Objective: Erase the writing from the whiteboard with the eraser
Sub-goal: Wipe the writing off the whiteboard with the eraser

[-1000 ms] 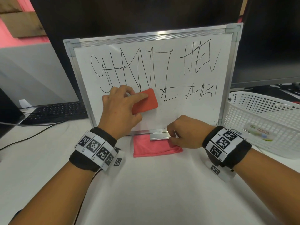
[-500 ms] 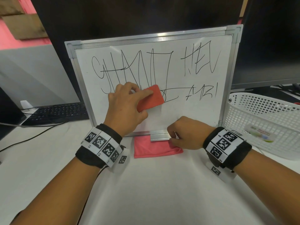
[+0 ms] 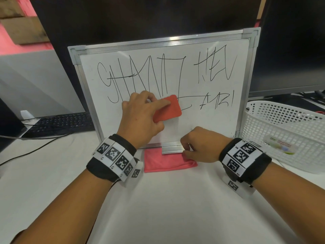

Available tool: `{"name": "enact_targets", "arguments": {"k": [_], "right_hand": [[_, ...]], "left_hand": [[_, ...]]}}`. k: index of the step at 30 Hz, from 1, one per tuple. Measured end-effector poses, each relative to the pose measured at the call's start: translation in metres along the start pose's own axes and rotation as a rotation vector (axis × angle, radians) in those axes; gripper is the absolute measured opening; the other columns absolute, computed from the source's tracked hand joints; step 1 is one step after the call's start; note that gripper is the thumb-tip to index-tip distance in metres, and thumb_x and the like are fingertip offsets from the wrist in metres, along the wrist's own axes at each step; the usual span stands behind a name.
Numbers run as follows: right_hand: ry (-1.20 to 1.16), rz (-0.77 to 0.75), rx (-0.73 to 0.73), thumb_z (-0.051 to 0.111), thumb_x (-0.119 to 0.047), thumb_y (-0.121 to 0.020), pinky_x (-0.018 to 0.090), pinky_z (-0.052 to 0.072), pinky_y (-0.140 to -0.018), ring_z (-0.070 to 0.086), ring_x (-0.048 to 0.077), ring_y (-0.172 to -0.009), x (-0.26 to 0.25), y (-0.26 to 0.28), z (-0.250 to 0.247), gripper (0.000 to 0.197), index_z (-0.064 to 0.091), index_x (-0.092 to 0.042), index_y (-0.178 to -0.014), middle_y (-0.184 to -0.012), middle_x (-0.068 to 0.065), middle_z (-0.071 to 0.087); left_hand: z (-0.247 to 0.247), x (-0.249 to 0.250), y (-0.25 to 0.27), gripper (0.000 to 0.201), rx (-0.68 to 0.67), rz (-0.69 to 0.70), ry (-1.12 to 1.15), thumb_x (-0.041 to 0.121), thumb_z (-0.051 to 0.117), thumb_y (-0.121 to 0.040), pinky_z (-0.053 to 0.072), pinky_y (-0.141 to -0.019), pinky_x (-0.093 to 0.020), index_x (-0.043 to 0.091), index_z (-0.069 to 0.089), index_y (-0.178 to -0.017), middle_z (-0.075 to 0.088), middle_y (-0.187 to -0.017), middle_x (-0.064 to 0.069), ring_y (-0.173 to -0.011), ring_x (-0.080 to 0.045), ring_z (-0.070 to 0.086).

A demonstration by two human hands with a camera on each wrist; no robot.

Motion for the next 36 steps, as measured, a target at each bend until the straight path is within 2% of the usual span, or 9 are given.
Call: {"name": "enact_targets", "arguments": {"k": [4,8,13,17,21,26,28,31,36], "right_hand": [[0.001,-0.012,0.005,0.060,-0.038,-0.086,0.041,0.057,-0.067,0.062,0.025,-0.073,0.001,0.000,0.000,0.017,0.055,-0.026,-0.075,-0.074,-0.007,0.049],[-0.003,-0.013,0.008,0.059,-0.039,-0.084,0.043,0.058,-0.066,0.061,0.025,-0.071,0.002,0.000,0.000,0.017,0.056,-0.026,-0.075,-0.073,-0.006,0.050],[0.002,-0.018,0.006,0.059,-0.040,-0.084,0.042,0.056,-0.068,0.061,0.026,-0.074,0.001,-0.001,0.001,0.020,0.049,-0.031,-0.071,-0.074,-0.008,0.048],[0.002,-0.016,0.005,0.060,-0.041,-0.085,0.043,0.057,-0.068,0.062,0.026,-0.074,0.001,-0.001,0.001,0.017,0.052,-0.030,-0.074,-0.074,-0.008,0.048],[0.000,-0.021,0.010,0.061,-0.038,-0.085,0.041,0.057,-0.067,0.061,0.025,-0.074,0.001,-0.001,0.001,0.017,0.053,-0.029,-0.073,-0.074,-0.007,0.049],[-0.003,-0.020,0.012,0.060,-0.039,-0.085,0.042,0.057,-0.068,0.062,0.026,-0.073,0.002,-0.001,0.001,0.016,0.054,-0.029,-0.074,-0.074,-0.008,0.049],[0.001,-0.025,0.014,0.060,-0.039,-0.085,0.042,0.057,-0.068,0.062,0.026,-0.073,0.002,-0.002,0.002,0.016,0.054,-0.029,-0.074,-0.074,-0.007,0.049],[0.005,-0.032,0.019,0.059,-0.038,-0.086,0.042,0.056,-0.068,0.062,0.026,-0.075,0.003,-0.002,0.003,0.018,0.051,-0.030,-0.072,-0.074,-0.007,0.048],[0.004,-0.036,0.029,0.060,-0.037,-0.087,0.040,0.056,-0.069,0.060,0.024,-0.077,0.004,-0.001,0.002,0.018,0.051,-0.030,-0.073,-0.073,-0.007,0.048]], "left_hand": [[0.004,0.006,-0.001,0.060,-0.126,0.034,-0.062,0.036,0.074,-0.075,0.037,-0.094,-0.046,0.046,0.060,-0.132,0.054,-0.120,0.005,-0.112,-0.025,0.046],[0.002,0.004,0.000,0.059,0.004,-0.007,-0.008,0.033,0.076,-0.074,0.039,-0.093,-0.049,0.043,0.063,-0.130,0.055,-0.118,0.004,-0.111,-0.026,0.047],[0.005,0.010,0.000,0.060,-0.091,0.037,-0.104,0.035,0.074,-0.075,0.034,-0.091,-0.043,0.047,0.060,-0.132,0.052,-0.118,0.006,-0.111,-0.023,0.045],[0.003,0.007,-0.001,0.057,0.037,0.014,-0.060,0.033,0.075,-0.074,0.034,-0.089,-0.044,0.043,0.063,-0.129,0.053,-0.117,0.005,-0.110,-0.025,0.046],[0.011,0.015,0.001,0.059,-0.167,0.106,-0.154,0.035,0.073,-0.076,0.030,-0.091,-0.041,0.049,0.059,-0.132,0.051,-0.119,0.007,-0.112,-0.022,0.043],[0.012,0.010,0.005,0.056,0.057,0.064,-0.075,0.029,0.077,-0.072,0.031,-0.087,-0.043,0.039,0.067,-0.126,0.055,-0.116,0.003,-0.108,-0.026,0.048],[0.010,0.011,0.004,0.057,0.016,0.070,-0.094,0.030,0.078,-0.072,0.033,-0.088,-0.044,0.040,0.066,-0.127,0.054,-0.116,0.003,-0.109,-0.026,0.047],[0.010,0.015,0.001,0.061,-0.150,0.092,-0.163,0.036,0.076,-0.075,0.032,-0.090,-0.042,0.049,0.060,-0.132,0.051,-0.117,0.007,-0.112,-0.022,0.043],[0.012,0.013,0.003,0.059,-0.028,0.078,-0.086,0.033,0.076,-0.073,0.033,-0.087,-0.043,0.043,0.064,-0.129,0.053,-0.115,0.005,-0.107,-0.024,0.046]]}}
Point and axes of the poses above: each hand's wrist, its own y-axis away from the middle knuckle, its own z-axis out of the palm, x = y × z, the point moved 3 cm from there along -y, towards the middle knuckle
